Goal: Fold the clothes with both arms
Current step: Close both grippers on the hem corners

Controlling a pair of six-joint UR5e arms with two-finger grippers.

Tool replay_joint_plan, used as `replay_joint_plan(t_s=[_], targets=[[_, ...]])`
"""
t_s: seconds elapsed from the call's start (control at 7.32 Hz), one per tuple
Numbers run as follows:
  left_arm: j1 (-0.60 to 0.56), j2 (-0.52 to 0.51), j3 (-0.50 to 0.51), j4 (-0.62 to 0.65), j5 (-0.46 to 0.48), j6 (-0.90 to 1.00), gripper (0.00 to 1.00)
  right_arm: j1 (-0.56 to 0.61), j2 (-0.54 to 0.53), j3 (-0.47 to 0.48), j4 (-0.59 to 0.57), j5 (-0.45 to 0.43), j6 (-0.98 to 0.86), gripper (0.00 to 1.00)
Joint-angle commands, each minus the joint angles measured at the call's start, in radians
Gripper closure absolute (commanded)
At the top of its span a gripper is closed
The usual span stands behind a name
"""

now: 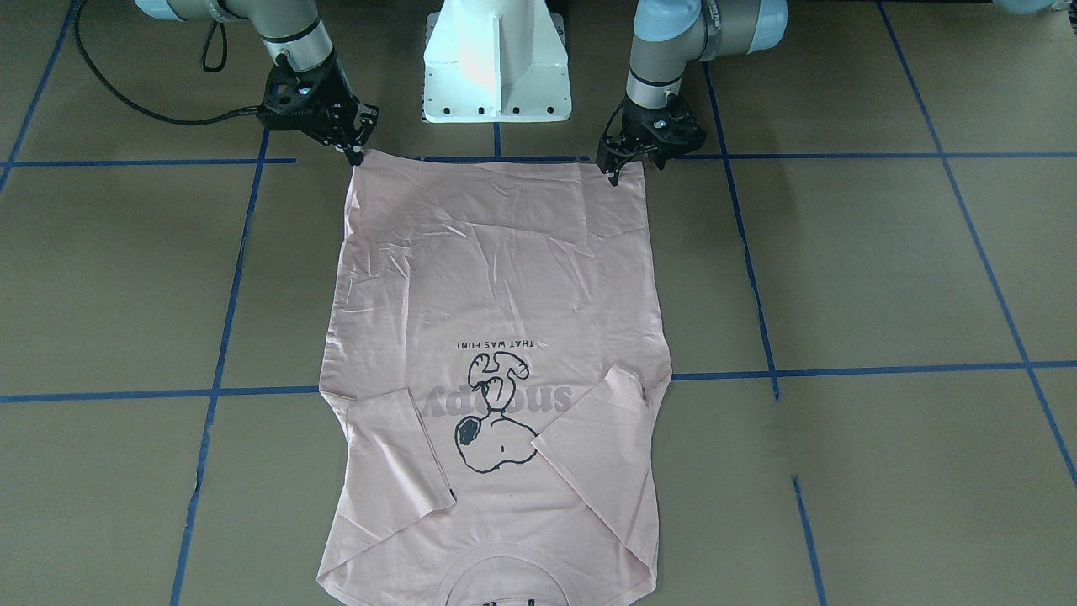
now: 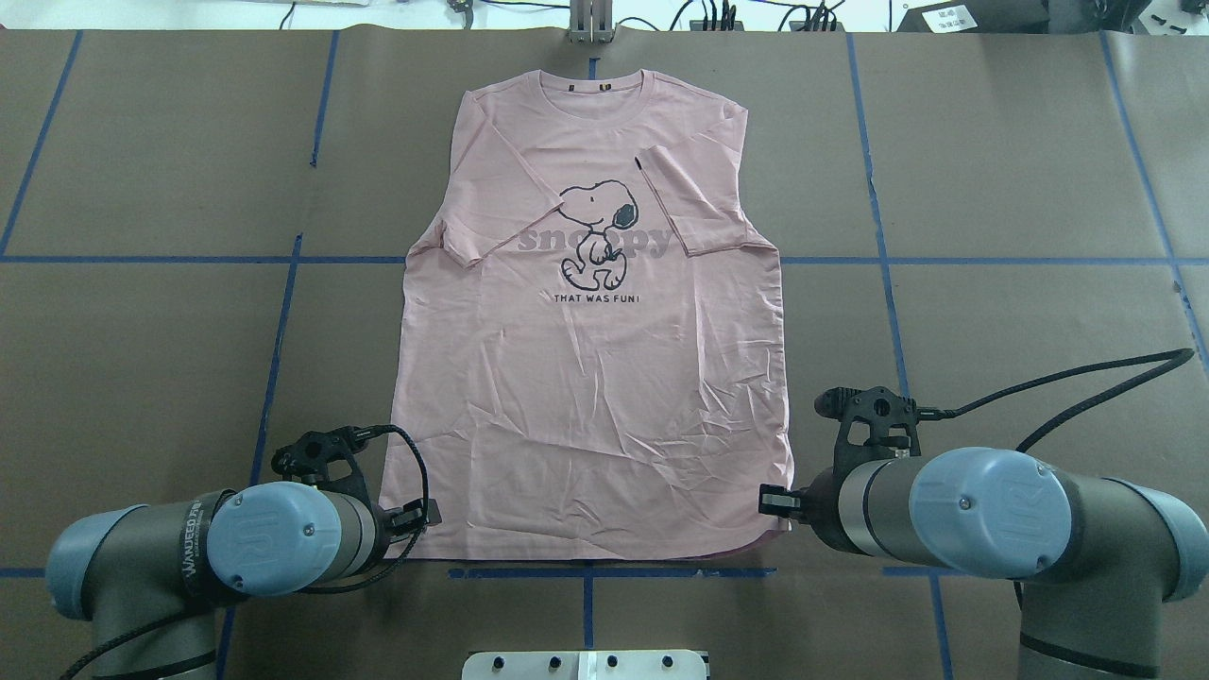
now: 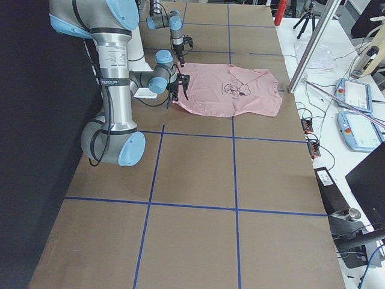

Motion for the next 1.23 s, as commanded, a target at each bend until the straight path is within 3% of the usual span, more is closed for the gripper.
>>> replay_joint_plan(t_s=[0.0,0.55,0.68,1.09], targets=[[-0.002,0.001,-0.004,0.000,0.000,0.001,0.12,0.003,0.000,0.000,0.000,0.000,0.000,1.00],[-0.002,0.002,-0.013,0.000,-0.003,0.001,0.13,0.010,-0.002,0.002,0.000,0.009,-0.003,1.00],[-0.002,0.002,-0.013,0.000,-0.003,0.001,0.19,0.010,-0.002,0.000,0.000,0.009,-0.003,1.00],[-0.002,0.002,-0.025,0.002,-0.003,0.001,0.58,0.013,-0.003,-0.001,0.000,0.011,-0.003,1.00]])
